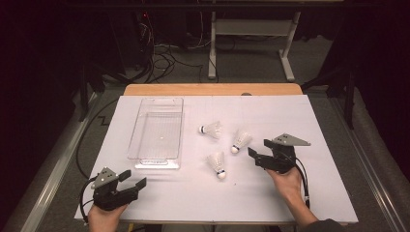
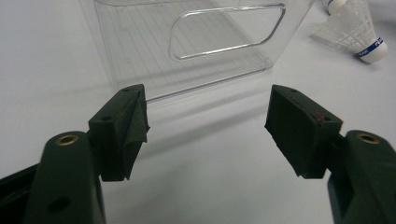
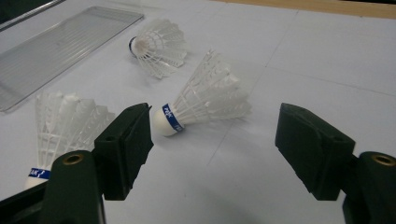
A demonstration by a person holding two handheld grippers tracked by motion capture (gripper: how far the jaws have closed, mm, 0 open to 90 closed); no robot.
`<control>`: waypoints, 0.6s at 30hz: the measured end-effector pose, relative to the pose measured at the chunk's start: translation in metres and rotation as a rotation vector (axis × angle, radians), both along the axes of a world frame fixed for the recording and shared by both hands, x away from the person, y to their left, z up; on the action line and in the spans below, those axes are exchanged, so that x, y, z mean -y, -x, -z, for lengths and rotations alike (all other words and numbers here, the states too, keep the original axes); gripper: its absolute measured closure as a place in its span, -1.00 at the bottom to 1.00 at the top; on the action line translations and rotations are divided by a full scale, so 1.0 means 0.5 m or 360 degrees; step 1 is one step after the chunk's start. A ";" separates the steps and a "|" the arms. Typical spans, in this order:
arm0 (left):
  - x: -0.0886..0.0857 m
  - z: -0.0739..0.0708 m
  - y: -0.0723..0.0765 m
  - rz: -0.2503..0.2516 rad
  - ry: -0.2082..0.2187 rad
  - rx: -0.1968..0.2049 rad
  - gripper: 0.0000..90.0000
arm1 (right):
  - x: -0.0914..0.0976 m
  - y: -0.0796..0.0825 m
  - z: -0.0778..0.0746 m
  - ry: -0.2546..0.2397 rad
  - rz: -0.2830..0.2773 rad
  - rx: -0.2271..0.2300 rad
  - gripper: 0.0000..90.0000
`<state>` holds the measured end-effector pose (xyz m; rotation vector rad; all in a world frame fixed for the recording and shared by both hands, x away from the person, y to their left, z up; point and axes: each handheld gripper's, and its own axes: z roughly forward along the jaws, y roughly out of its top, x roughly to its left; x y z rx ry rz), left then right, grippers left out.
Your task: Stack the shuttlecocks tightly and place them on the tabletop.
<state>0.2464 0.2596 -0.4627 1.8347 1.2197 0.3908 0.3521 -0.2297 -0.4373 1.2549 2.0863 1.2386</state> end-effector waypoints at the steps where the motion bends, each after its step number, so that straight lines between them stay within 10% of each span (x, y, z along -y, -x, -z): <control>1: 0.000 0.000 0.000 0.0000 0.0000 0.0000 -0.32 | -0.001 -0.003 -0.001 0.0000 0.0002 -0.0004 -0.37; 18: 0.001 0.000 0.000 0.0005 0.0000 0.0001 -0.32 | -0.013 -0.052 -0.022 0.0044 -0.0005 -0.0141 -0.20</control>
